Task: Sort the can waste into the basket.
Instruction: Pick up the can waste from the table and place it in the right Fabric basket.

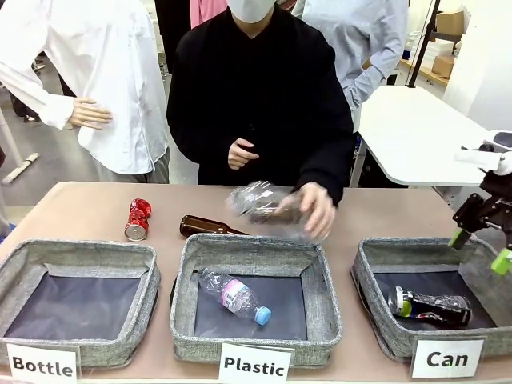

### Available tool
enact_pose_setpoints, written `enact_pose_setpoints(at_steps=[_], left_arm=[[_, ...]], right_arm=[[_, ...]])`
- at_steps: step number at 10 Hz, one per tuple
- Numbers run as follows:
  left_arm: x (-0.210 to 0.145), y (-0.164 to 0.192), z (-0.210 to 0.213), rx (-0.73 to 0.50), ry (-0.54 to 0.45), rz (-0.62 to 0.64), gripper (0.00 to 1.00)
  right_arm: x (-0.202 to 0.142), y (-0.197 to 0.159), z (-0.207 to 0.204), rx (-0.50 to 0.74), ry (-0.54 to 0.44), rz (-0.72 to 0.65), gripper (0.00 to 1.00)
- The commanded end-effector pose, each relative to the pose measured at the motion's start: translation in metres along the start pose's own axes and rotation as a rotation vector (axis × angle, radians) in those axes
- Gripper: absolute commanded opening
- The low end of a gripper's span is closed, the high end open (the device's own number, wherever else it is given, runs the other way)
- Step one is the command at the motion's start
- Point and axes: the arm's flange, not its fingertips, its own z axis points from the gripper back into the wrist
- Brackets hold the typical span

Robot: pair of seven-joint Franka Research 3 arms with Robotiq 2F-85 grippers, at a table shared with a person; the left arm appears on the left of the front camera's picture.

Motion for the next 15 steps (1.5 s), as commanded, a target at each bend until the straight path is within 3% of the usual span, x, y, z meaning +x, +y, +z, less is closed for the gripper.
enact_pose_setpoints(at_steps=[1,2,3,4,5,6,9,10,15], left_arm=[[-0.001,0.001,0.001,-0.009,0.006,-0.023,1.00],[-0.001,0.001,0.001,-0.009,0.006,-0.023,1.00],[-0.001,0.001,0.001,-0.009,0.006,-0.023,1.00],[-0.001,0.001,0.001,-0.009,0.006,-0.023,1.00],[-0.001,0.001,0.001,-0.009,0.006,-0.023,1.00],[-0.001,0.001,0.001,-0.009,0.006,-0.023,1.00],[-0.001,0.001,0.001,-0.009,0.006,-0.023,1.00],[-0.001,0.001,0.001,-0.009,0.006,-0.023,1.00],[-0.001,0.001,0.001,-0.009,0.006,-0.023,1.00]], right_arm=[[0.000,-0.001,0.013,-0.070,-0.328,-0.115,1.00],[-0.006,-0.002,0.022,-0.060,-0.473,-0.193,1.00],[-0.013,-0.004,0.032,0.008,-0.713,-0.273,1.00],[-0.027,-0.011,0.042,0.041,-0.829,-0.423,1.00],[-0.043,-0.018,0.042,0.049,-0.867,-0.600,1.00],[-0.054,-0.025,0.038,0.084,-0.850,-0.705,1.00],[-0.060,-0.034,0.031,0.148,-0.758,-0.813,1.00],[-0.078,-0.029,0.029,0.124,-0.775,-0.743,1.00],[-0.078,-0.029,0.029,0.124,-0.775,-0.743,1.00]])
